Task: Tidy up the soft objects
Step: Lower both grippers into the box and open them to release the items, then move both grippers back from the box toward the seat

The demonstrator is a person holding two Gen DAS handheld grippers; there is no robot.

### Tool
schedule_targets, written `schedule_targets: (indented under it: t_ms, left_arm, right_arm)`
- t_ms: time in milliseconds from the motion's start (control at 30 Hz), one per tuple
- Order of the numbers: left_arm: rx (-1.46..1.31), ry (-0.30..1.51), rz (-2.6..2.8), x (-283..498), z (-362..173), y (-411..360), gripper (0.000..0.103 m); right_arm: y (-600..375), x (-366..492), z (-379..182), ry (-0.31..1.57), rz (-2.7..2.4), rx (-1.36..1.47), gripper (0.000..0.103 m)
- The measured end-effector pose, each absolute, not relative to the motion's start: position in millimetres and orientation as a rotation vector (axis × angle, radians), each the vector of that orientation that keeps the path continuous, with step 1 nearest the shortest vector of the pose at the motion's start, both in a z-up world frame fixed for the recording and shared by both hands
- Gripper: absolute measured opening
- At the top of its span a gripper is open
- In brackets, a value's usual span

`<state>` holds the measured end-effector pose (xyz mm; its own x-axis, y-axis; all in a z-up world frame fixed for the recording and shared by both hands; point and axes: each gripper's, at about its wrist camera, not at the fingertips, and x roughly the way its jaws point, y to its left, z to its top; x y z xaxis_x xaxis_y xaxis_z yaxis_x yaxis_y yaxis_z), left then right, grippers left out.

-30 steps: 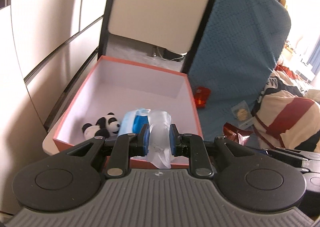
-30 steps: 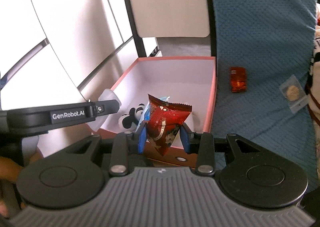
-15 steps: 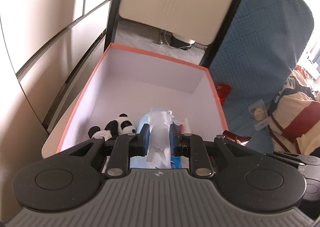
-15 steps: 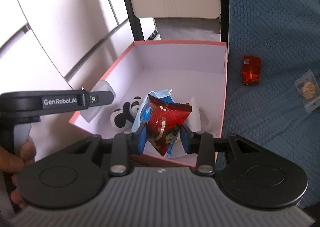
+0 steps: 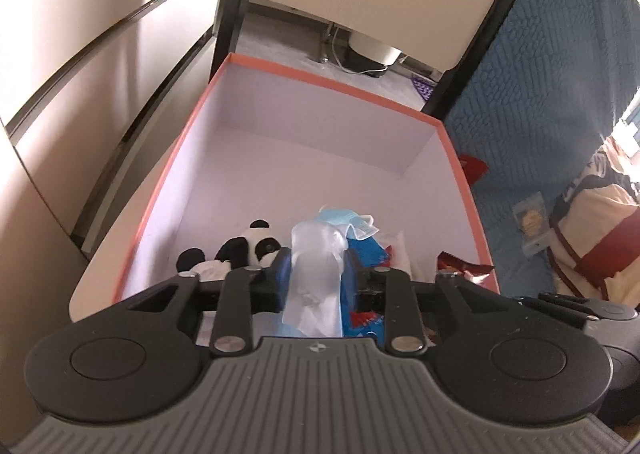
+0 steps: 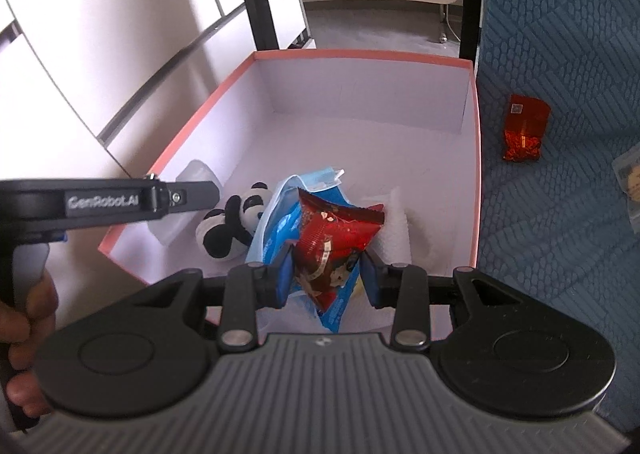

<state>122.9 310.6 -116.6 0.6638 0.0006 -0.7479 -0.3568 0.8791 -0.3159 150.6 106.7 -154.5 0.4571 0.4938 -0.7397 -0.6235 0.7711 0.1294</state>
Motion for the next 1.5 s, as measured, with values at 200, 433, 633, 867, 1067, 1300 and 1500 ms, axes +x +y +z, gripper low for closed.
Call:
schedule_targets:
  t_ms: [200,433,633,867,1067,1300,1500]
  left_arm:
    - [-0.459,0.827,0.219,121.1,-114.4,310.9,0.059]
    - [-0.447,0.804,0.231,114.9,-104.3,304.7,0.061]
    - [-0.443,0.773,0.226,105.6,-90.1,284.8,0.061]
    - [-0.432,0.740,0.203,91.9,-69.4,253.1,0.061]
    - [-0.401,0.714,0.177,81.1,-52.4,222.3,0.061]
    - [-0.371,0.689,0.156,68.9,-37.4,190.8,0.061]
    - [-0.344,0.668,0.137,58.5,-27.6,163.5,0.061]
  right_arm:
    - [107.4,155.4,-157.0,0.879,0.696,-0.149,0.058]
    - [101.2,150.9,-148.6,0.860,0.695,-0.131,0.062]
    - [85.5,143.5,-134.7,0.828,0.696,-0.113,0.062]
    - [57.4,130.4,-117.3,0.782,0.694,-0.097,0.062]
    - [28.0,118.2,-109.5,0.752,0.663,-0.078,0.063]
    - [-9.0,104.9,-102.0,0.716,0.621,-0.063,0.062]
    - [-37.2,91.1,-93.6,0.678,0.595,-0.052,0.062]
